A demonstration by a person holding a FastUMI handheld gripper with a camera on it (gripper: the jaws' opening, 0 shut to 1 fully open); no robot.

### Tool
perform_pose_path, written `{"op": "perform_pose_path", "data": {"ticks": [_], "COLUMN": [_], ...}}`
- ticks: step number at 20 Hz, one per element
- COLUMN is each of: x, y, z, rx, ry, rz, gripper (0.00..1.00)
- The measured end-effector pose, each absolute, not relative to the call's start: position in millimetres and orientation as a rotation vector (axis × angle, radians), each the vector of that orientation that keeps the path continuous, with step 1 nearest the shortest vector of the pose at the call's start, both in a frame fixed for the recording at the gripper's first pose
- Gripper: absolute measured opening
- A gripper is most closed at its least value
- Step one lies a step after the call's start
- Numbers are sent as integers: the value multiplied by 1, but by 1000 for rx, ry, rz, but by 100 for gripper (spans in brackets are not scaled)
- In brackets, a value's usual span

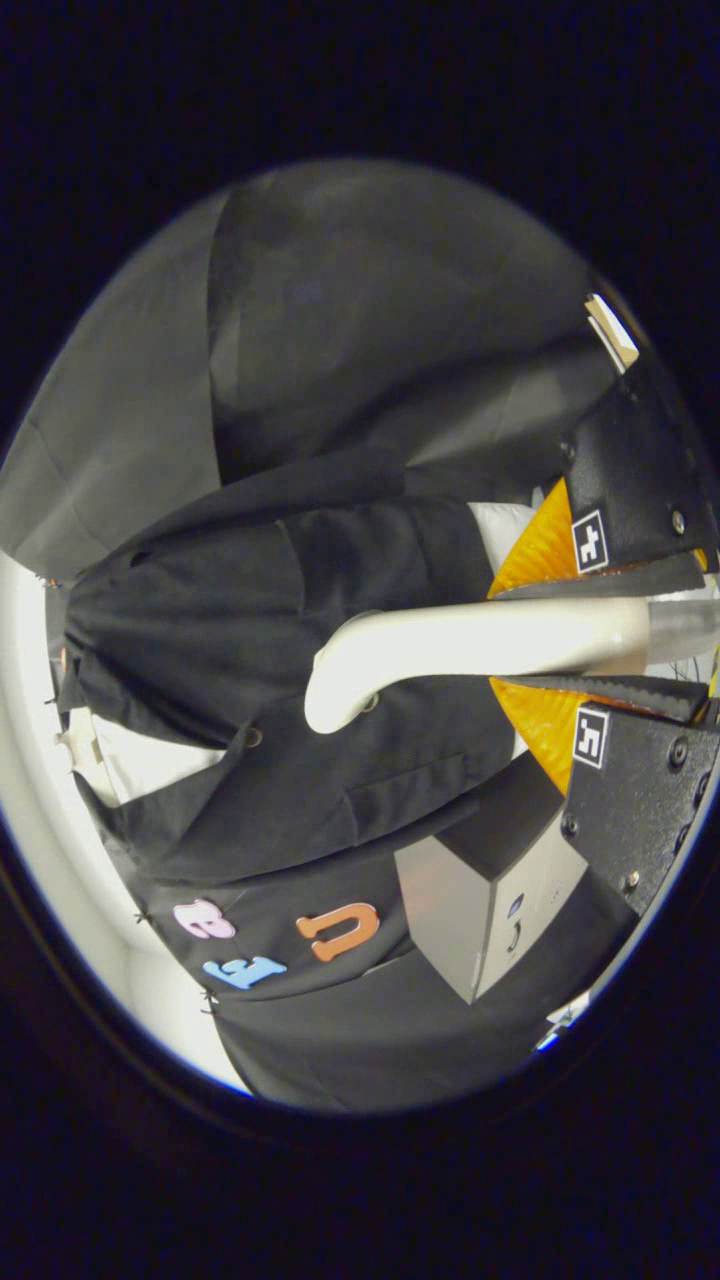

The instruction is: Iron the clothes twice with a garment steamer, once on the left side and once on the right side.

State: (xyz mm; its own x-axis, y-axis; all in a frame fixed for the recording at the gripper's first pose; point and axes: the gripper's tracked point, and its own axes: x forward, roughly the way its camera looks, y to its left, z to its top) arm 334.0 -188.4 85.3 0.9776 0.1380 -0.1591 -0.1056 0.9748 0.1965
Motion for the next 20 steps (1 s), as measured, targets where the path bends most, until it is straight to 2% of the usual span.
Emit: {"op": "perform_pose_path", "data": {"ticks": [8, 20], "x": [276, 181], "y": [-147, -35], "z": [99, 17], "rx": [245, 205], "ry": [90, 158], "rz": [97, 42], "gripper": [36, 35]}}
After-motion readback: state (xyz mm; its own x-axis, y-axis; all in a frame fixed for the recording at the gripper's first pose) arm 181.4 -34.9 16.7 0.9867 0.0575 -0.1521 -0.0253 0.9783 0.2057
